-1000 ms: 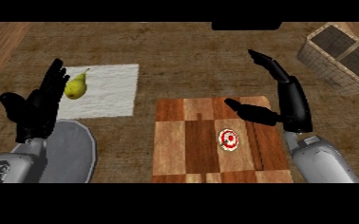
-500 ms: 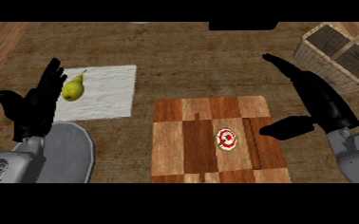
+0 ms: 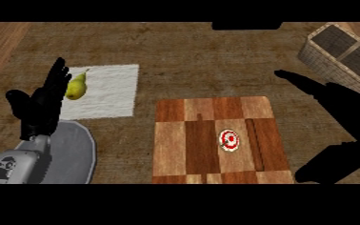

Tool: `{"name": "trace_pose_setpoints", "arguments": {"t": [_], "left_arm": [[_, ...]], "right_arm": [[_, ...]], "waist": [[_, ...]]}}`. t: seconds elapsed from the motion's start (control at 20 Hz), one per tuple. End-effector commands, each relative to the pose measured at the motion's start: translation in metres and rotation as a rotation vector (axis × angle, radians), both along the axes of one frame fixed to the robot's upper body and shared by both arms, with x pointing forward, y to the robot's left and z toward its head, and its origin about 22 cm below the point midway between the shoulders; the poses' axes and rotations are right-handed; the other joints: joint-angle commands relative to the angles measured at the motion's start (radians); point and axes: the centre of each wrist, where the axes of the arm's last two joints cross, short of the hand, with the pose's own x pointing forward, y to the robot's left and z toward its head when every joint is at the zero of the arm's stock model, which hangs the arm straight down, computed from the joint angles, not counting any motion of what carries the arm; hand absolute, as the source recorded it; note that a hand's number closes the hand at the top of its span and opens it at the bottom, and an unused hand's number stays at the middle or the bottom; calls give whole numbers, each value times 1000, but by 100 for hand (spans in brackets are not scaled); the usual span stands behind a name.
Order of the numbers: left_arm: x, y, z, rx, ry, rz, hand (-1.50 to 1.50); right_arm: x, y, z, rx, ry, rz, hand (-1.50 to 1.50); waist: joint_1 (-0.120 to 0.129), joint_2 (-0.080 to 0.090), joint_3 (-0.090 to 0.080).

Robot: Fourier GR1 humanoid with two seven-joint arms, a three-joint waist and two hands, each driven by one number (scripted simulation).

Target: Pick the cupcake from the cutting board and place it in the basket

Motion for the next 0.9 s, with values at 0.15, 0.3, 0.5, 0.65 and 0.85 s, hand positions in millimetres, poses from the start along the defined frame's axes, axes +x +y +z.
{"name": "trace_pose_setpoints", "arguments": {"t": [0.15, 0.3, 0.5, 0.65, 0.85], "left_arm": [[6, 10, 2, 6, -12, -4, 0], [-3, -13, 8, -8, -7, -25, 0], [14, 12, 12, -6, 10, -3, 0], [11, 4, 6, 16, -12, 8, 0], [-2, 7, -1, -4, -6, -17, 0]], "right_arm": [[-19, 6, -11, 107, -41, -43, -150], [0, 5, -38, 134, -35, -54, -150], [1, 15, -59, 143, -36, -27, -150], [-23, 15, -89, 163, -43, -36, -150], [-5, 9, -117, 169, -71, -18, -150]], "waist": [[8, 4, 2], [17, 5, 2], [16, 6, 2], [10, 5, 2], [16, 5, 2]]}}
